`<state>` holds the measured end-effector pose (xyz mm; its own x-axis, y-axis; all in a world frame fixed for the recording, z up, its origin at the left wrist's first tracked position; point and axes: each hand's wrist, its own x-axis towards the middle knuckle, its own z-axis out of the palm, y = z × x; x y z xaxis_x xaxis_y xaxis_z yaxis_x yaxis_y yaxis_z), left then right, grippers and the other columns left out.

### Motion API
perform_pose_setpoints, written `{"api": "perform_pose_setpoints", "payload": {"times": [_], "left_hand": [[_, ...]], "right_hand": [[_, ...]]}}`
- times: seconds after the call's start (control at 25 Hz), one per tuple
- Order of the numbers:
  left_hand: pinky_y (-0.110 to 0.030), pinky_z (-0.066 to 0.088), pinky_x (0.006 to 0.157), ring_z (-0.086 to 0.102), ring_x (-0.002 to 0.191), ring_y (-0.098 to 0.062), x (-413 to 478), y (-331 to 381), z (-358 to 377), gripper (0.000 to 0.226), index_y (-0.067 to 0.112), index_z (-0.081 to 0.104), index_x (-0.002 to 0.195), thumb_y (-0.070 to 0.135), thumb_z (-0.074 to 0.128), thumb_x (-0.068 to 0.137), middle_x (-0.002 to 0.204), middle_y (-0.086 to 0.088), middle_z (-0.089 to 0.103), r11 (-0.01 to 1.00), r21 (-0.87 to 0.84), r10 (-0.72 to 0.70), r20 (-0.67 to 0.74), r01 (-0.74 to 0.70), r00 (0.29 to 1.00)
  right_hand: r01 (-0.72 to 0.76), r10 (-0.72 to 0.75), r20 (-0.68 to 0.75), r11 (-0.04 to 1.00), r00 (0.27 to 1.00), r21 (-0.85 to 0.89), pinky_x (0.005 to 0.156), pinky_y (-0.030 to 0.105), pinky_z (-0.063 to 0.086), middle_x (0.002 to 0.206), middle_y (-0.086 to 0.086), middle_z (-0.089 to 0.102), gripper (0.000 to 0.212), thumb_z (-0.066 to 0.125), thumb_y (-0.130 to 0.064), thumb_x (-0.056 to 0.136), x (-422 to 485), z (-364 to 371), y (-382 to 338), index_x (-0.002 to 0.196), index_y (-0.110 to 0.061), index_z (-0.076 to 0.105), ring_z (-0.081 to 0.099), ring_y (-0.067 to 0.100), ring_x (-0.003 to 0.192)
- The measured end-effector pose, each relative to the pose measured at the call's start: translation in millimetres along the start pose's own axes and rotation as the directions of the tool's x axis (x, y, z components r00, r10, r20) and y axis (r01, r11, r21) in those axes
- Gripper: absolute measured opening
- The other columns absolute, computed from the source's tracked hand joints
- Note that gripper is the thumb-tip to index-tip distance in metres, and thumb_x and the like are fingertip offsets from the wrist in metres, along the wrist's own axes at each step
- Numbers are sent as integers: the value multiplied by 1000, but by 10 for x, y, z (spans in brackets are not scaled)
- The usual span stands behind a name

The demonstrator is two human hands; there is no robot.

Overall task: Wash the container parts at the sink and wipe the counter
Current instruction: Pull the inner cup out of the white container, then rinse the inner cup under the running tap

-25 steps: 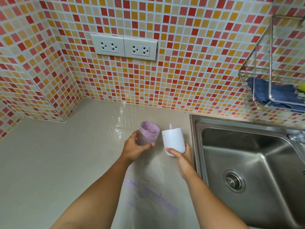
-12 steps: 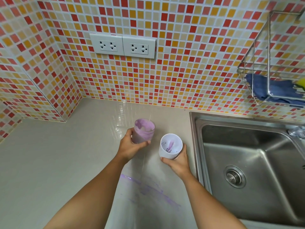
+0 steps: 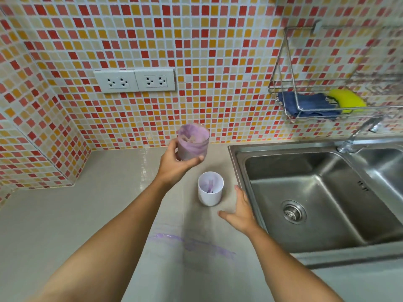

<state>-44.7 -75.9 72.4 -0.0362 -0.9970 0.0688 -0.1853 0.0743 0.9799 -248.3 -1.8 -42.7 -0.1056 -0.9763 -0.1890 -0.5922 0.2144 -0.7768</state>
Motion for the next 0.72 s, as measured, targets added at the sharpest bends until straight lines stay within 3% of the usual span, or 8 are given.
{"api": "perform_pose_setpoints", "payload": {"times": [0.12,0.28,0.36,0.44,0.56,0.72], "left_hand": [[-26,52,86,53,113,-13,-23,337,332,73,35,42,127,36,83,67,127,10,53,996,26,80,85,-82,993],[-16,48,80,52,114,-11,-230,542,1054,78,31,43,132,33,84,66,130,10,53,993,21,115,164,-120,980],[-19,48,83,53,113,-11,-306,512,1435,77,33,43,130,31,85,65,126,12,54,994,36,94,224,-105,970],[-23,48,87,56,111,-10,-380,398,1913,75,38,44,126,30,85,64,123,14,56,994,73,57,291,-82,955],[-24,51,89,57,107,-2,-517,226,2703,70,43,46,118,31,86,63,114,25,57,983,171,9,324,-68,946],[-36,47,99,57,111,-9,-549,79,3571,78,36,50,123,43,84,53,118,11,61,933,357,-69,321,-53,945]], "right_hand": [[11,-11,-111,1000,994,0,111,24,18,154,2,17,91,72,-31,76,-259,-275,122,146,-12,16,20,17,140],[-14,-33,-249,983,968,-184,114,32,15,155,4,16,75,55,-42,87,-384,-829,510,146,-11,20,11,19,143],[-54,-31,-300,961,953,-270,114,34,16,155,4,16,73,38,-53,89,-372,-1071,758,146,-10,20,12,18,143],[-92,-22,-309,933,951,-347,115,34,11,156,3,15,75,27,-57,88,-358,-1404,1132,146,-11,19,11,17,143],[-110,-5,-253,892,967,-438,116,33,3,157,5,10,66,35,-45,95,-298,-2078,1799,147,-10,14,8,18,144],[-169,45,-241,836,969,-522,117,35,6,157,10,9,66,34,-43,96,-179,-3020,2545,147,-7,13,8,23,144]]}}
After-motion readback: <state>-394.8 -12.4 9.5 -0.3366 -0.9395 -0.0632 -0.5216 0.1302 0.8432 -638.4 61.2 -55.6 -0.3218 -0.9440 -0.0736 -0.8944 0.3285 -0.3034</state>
